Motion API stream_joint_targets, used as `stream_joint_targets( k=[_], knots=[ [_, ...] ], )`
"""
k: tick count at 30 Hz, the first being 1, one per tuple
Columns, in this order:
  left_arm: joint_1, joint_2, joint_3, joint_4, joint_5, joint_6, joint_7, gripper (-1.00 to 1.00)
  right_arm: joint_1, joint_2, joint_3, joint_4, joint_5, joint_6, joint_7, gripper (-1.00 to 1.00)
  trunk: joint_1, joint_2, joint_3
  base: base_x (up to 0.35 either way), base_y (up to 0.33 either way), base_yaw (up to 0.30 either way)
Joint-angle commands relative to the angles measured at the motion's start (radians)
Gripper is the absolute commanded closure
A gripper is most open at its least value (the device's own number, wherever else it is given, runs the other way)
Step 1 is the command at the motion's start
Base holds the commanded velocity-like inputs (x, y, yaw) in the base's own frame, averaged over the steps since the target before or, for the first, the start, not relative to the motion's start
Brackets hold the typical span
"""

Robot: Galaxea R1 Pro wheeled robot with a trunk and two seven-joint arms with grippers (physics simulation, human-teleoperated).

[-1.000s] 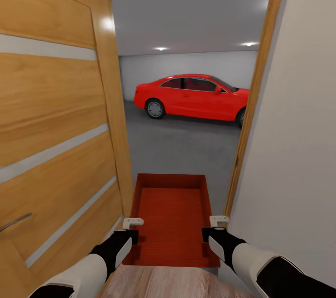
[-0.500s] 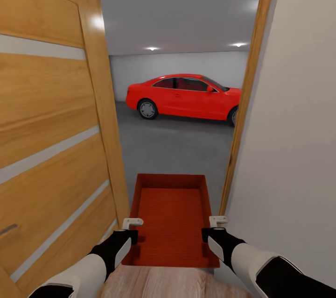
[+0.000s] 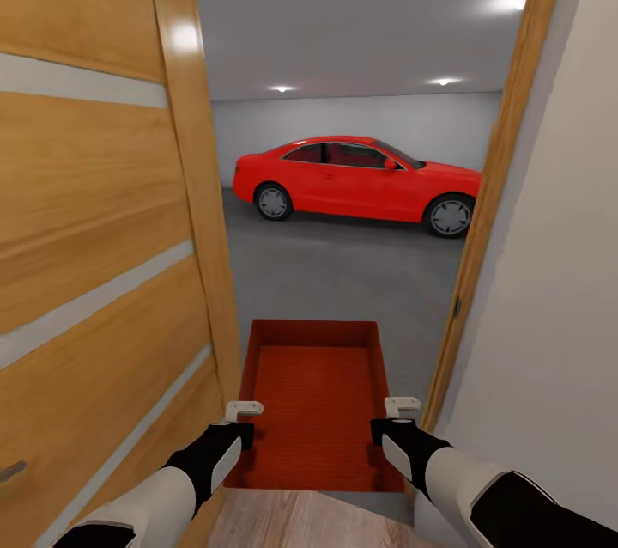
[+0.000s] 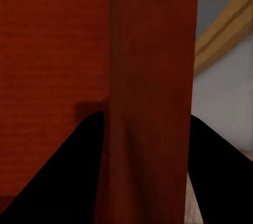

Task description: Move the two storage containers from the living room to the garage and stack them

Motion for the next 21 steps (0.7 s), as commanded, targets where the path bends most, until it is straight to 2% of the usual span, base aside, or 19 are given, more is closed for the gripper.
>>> stream_joint_targets(
  k=[1, 21],
  knots=[
    [0.0, -0.006, 0.016, 0.002, -0.011, 0.008, 0.007, 1.0, 0.0, 0.001, 0.085, -0.002, 0.011, -0.051, -0.041, 1.0, 0.0, -0.001, 0.0, 0.054, 0.048, -0.184],
    [0.0, -0.008, 0.016, 0.002, -0.011, 0.007, 0.011, 1.0, 0.0, 0.001, 0.085, -0.002, 0.012, -0.051, -0.041, 1.0, 0.0, -0.001, 0.0, 0.003, 0.003, -0.23]
  ],
)
